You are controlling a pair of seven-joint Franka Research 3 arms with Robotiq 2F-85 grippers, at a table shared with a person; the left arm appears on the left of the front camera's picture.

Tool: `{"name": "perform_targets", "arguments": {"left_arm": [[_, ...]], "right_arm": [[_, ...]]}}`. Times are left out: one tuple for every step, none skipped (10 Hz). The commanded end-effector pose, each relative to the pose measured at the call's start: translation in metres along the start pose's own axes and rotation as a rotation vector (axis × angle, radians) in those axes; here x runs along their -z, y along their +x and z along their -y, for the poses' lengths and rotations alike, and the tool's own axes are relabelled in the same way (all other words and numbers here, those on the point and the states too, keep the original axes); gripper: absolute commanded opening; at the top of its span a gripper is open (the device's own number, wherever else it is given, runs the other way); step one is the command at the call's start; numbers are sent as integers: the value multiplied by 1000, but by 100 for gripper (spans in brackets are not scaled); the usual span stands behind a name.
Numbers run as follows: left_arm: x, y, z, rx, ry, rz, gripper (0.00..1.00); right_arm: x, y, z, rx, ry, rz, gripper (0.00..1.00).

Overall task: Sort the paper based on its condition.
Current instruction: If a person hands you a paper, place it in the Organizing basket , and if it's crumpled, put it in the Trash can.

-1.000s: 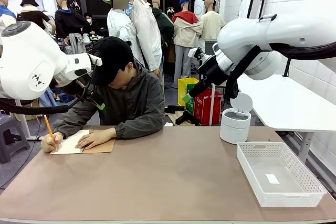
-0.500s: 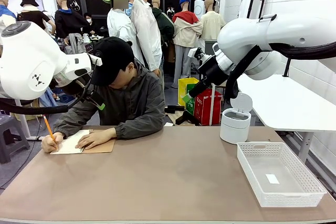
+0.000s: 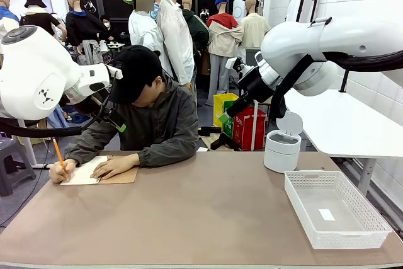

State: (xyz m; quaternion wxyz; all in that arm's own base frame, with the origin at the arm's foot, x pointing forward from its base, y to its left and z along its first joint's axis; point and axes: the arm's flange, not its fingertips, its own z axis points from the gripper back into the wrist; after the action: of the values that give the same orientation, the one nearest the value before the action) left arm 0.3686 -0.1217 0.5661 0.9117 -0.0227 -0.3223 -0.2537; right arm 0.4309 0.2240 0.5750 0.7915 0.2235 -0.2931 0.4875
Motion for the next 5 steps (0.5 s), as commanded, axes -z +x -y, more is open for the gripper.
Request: {"name": "perform_targets", "arguments": {"left_arm": [[-1, 0, -1, -3, -2, -5, 100], [-1, 0, -1, -3, -2, -5, 100], [-1, 0, -1, -3, -2, -5, 100], [-1, 0, -1, -3, -2, -5, 100], [-1, 0, -1, -3, -2, -5, 100]], "right_arm": [[1, -1, 0, 4, -6, -9, 100], [1, -1, 0, 4, -6, -9, 100], [1, -1, 0, 4, -6, -9, 100], [1, -1, 0, 4, -6, -9, 100], [1, -1, 0, 4, -6, -9, 100]]}}
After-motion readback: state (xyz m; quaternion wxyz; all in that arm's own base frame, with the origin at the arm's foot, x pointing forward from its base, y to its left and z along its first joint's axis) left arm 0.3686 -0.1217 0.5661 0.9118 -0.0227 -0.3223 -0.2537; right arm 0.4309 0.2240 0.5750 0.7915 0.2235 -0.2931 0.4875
